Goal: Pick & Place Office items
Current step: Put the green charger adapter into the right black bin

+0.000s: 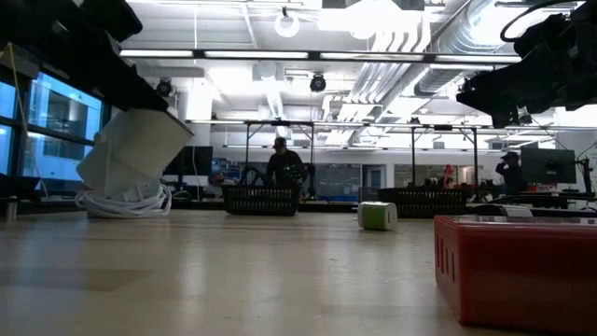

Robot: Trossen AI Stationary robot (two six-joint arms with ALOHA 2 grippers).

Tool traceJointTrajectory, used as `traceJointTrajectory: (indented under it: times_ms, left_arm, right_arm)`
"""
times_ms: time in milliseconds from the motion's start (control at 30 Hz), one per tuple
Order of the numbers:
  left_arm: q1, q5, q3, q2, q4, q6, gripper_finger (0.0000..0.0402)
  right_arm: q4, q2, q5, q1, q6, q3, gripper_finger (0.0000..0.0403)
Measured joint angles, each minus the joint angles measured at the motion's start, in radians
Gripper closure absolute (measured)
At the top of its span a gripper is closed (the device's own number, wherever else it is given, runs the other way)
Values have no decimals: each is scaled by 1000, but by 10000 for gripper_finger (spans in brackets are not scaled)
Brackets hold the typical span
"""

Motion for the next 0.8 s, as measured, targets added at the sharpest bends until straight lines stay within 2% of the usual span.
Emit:
traceJointTrajectory:
  times_ms: [100, 233, 300, 800]
  left_arm:
    - [44, 19, 0, 5, -2, 33, 221]
    - [97, 145, 0, -14, 21, 96, 221]
    - [109, 172, 0, -18, 31, 113, 221]
    - [8, 225, -11, -94, 47, 211, 221]
  right_arm:
    - [0, 0, 0, 0, 0, 0, 208]
    - [0, 0, 0, 0, 0, 0, 208]
    - [0, 0, 0, 0, 0, 0, 208]
    - [0, 0, 0, 0, 0, 0, 208]
